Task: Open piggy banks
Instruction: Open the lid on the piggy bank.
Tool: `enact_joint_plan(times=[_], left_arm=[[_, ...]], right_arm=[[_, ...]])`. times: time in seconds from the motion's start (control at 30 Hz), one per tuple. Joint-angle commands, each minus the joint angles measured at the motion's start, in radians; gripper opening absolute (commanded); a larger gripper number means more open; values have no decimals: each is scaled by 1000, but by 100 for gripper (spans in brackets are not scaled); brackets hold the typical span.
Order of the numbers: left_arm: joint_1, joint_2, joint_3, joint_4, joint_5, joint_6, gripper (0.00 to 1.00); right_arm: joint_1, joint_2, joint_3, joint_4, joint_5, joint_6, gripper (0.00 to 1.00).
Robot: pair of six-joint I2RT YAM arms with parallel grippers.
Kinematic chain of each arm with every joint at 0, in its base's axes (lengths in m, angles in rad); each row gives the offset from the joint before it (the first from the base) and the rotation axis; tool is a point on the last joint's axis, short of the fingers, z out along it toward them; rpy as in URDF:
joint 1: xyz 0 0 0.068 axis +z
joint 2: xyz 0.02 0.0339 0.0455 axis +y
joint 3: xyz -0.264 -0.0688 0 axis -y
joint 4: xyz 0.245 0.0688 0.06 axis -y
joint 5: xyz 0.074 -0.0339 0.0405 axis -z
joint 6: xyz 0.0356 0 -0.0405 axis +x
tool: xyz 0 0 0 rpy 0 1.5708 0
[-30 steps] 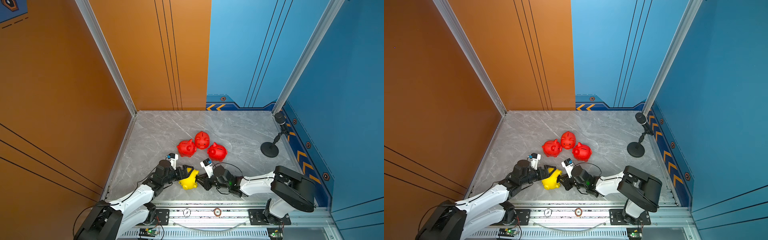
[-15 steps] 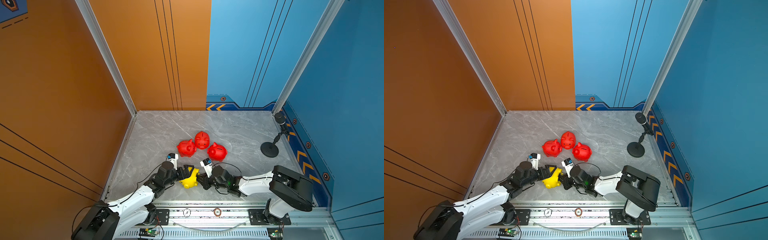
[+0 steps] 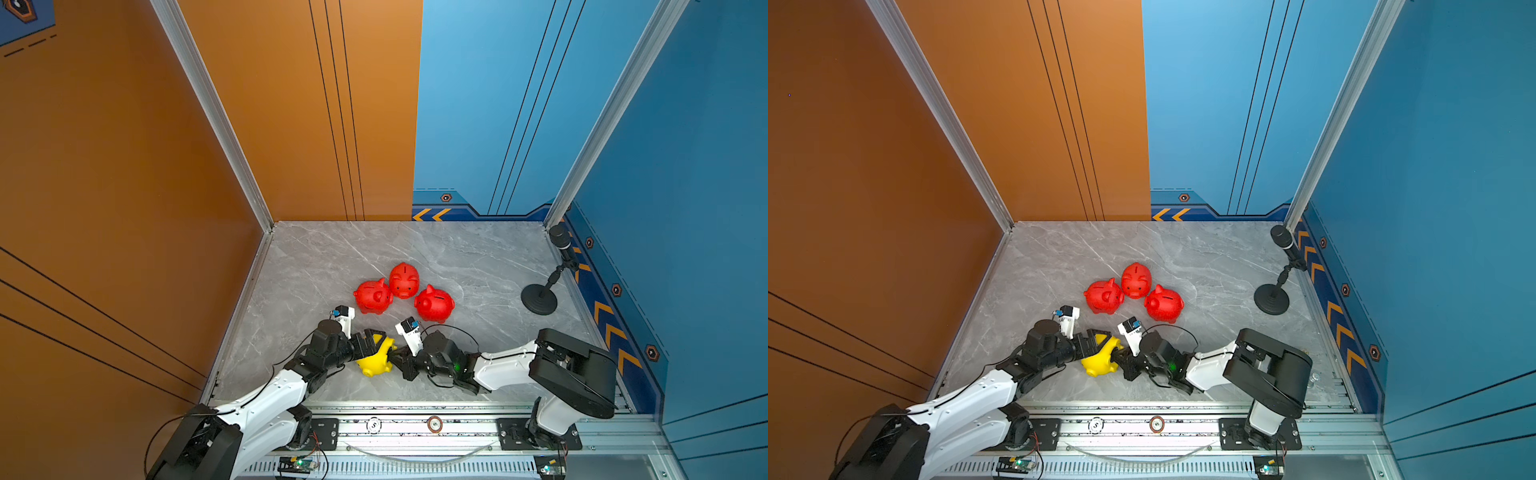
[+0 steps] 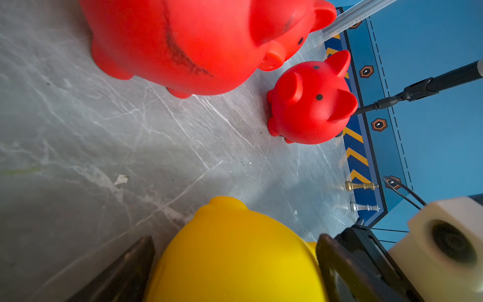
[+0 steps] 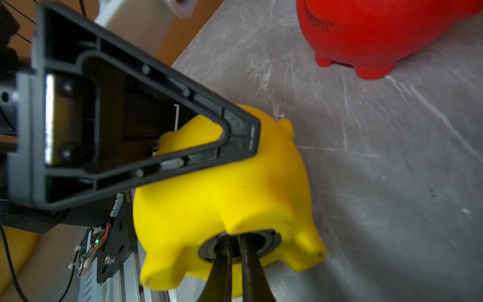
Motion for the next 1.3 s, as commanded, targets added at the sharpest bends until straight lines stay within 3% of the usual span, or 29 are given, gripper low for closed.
enact_joint_plan(times=[0.0, 0.37, 0.57, 1.27], left_arm=[[9, 53, -27, -162, 112, 52, 98], [9, 157, 3, -115, 150, 55, 98], [-8, 192, 14, -103, 149, 54, 98], [-97, 363, 57, -46, 120, 37, 98]], right_arm=[[14, 28, 32, 177, -138, -28, 12], [8, 70, 65, 161, -76, 12, 0], [17, 63, 61, 163, -30, 4, 0], [114, -50, 0, 24, 121, -303, 0]])
